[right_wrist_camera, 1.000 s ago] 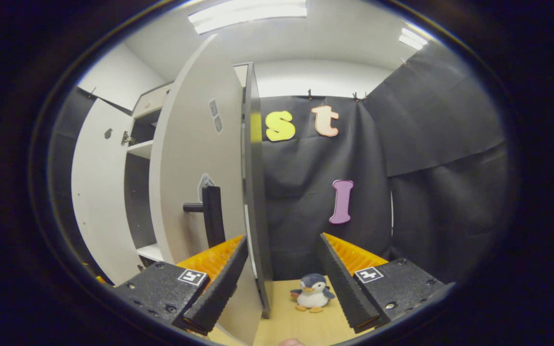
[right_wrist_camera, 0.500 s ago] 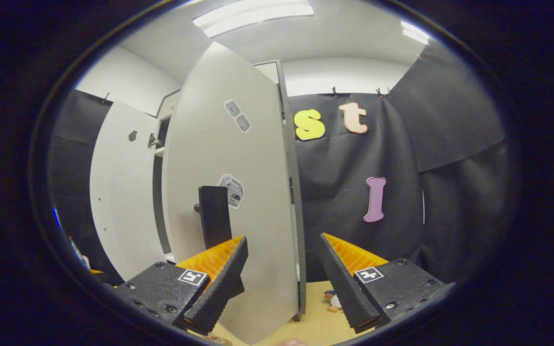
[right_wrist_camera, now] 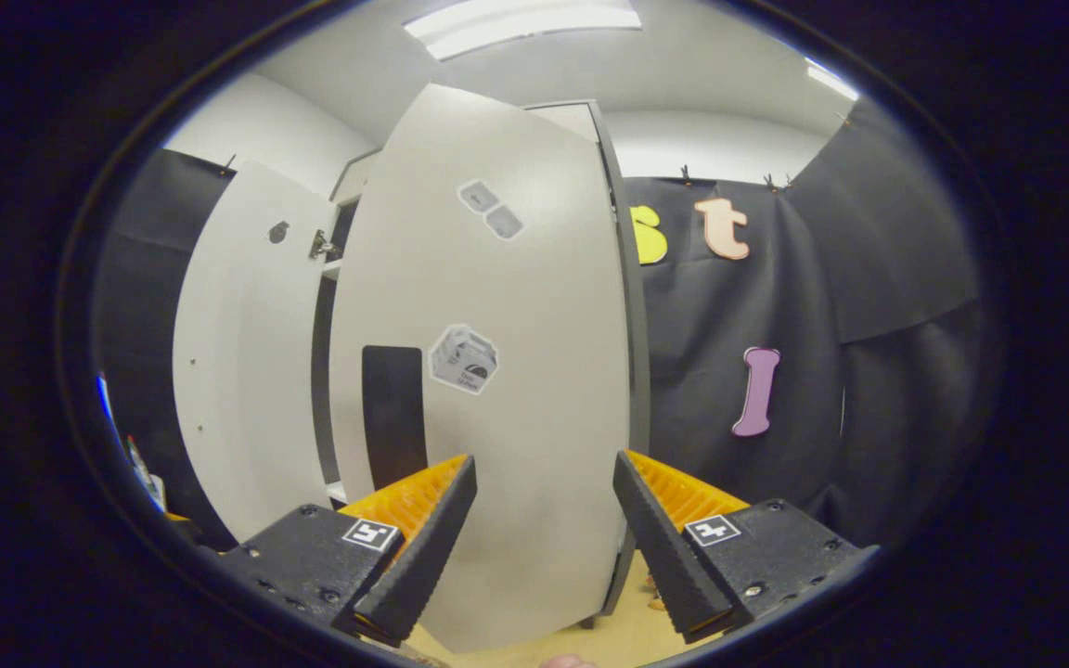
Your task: Grasp the bottle in the cabinet with the left hand and place it on the coaster, then close the right door with the right hand and the left door with the left hand.
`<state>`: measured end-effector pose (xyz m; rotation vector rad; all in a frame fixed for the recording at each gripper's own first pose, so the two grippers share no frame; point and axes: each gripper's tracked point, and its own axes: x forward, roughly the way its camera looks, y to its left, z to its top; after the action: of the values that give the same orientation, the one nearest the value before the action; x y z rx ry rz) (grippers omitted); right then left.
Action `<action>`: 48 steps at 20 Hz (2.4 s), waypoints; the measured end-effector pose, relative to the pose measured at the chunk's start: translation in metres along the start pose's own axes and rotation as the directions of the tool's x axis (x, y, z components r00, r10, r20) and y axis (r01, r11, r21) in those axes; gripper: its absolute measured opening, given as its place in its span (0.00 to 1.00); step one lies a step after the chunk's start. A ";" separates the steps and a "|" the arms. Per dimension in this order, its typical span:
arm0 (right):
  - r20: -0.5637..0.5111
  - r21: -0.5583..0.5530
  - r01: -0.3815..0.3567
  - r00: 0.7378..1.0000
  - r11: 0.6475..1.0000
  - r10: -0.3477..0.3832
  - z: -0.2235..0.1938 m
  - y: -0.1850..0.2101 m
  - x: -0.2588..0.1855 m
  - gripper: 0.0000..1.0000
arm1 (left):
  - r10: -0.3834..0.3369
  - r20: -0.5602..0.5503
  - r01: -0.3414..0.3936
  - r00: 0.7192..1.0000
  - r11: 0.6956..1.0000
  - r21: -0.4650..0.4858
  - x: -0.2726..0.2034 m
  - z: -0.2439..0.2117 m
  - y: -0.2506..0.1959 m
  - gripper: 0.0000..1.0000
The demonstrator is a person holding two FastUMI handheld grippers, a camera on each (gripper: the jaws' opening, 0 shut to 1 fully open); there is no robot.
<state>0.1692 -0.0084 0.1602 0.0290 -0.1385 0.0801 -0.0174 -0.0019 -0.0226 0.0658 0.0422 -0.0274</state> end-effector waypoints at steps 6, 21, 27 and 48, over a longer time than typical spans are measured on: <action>0.050 -0.075 0.009 0.999 0.997 -0.005 0.002 0.012 -0.052 0.93 | 0.000 0.007 0.000 1.000 1.000 0.015 -0.003 0.002 -0.006 0.97; 0.028 -0.066 0.173 0.985 0.983 -0.171 -0.060 0.021 -0.175 0.98 | -0.161 0.055 0.162 0.985 0.986 -0.027 -0.006 0.025 -0.050 0.96; -0.031 -0.025 0.172 0.984 0.985 -0.173 -0.098 0.021 -0.194 0.98 | -0.130 0.048 0.133 0.990 0.990 -0.053 -0.004 0.026 -0.039 0.96; -0.135 0.009 0.070 0.988 0.998 -0.068 -0.139 0.036 -0.198 0.98 | 0.344 0.075 -0.337 0.936 0.937 -0.092 0.025 0.101 0.198 0.95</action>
<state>-0.0098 0.0166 -0.0044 0.0420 -0.0015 0.0136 0.0171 0.1880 0.0894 -0.0068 -0.0594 0.3190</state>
